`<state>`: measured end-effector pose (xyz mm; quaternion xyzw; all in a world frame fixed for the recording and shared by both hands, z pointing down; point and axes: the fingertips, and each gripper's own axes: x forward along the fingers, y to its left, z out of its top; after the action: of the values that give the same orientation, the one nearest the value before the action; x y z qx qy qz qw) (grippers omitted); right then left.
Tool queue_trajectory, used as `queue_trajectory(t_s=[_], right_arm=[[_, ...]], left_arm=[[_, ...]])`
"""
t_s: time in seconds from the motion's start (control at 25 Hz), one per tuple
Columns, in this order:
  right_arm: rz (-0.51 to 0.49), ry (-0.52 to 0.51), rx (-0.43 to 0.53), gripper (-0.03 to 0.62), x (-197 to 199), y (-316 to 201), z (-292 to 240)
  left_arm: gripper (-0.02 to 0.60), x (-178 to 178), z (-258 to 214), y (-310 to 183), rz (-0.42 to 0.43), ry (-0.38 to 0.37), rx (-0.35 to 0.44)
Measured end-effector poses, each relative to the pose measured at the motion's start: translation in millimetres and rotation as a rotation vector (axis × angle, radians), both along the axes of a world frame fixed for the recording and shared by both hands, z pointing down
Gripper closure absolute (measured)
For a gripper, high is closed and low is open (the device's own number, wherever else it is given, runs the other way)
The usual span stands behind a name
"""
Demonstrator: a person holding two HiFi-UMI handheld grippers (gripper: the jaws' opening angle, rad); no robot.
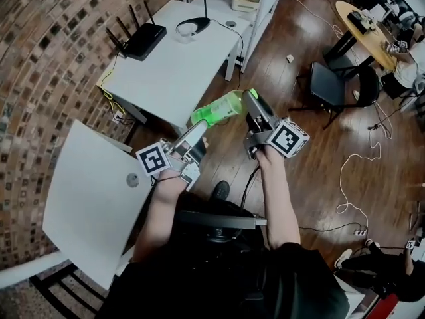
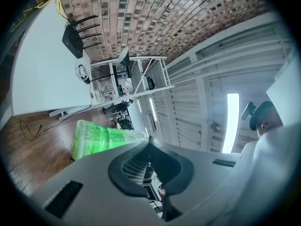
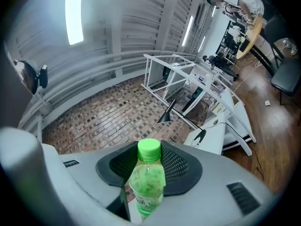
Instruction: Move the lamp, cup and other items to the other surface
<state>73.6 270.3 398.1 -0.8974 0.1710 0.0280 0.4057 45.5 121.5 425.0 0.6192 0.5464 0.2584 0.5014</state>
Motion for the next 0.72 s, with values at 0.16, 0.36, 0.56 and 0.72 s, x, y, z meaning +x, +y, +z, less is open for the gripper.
queue_trajectory(t_s=[0.16,0.36,0.56,0.72], right_arm=[[-0.027,-0.007,0.012,0.416,5.7,22.6,2.1],[-0.049,-0.009,0.02,0.416,25.2,32.2,9.6],[-0.059,-0.032,0.001,0.416,68.2,36.5,18.1],[-0.049,-0.06,-0.011,0.416,108.8,46.1,20.8]], left_arm=[[0.575,2.9,-3.3,26.6,-0.009,0.025,0.011],[0.575,24.6,5.6,36.5,-0.029,0.012,0.028],[0.575,70.9,14.2,48.1,-0.031,-0.013,0.003],[0.575,117.0,13.4,61.9,-0.024,-0.038,-0.026]])
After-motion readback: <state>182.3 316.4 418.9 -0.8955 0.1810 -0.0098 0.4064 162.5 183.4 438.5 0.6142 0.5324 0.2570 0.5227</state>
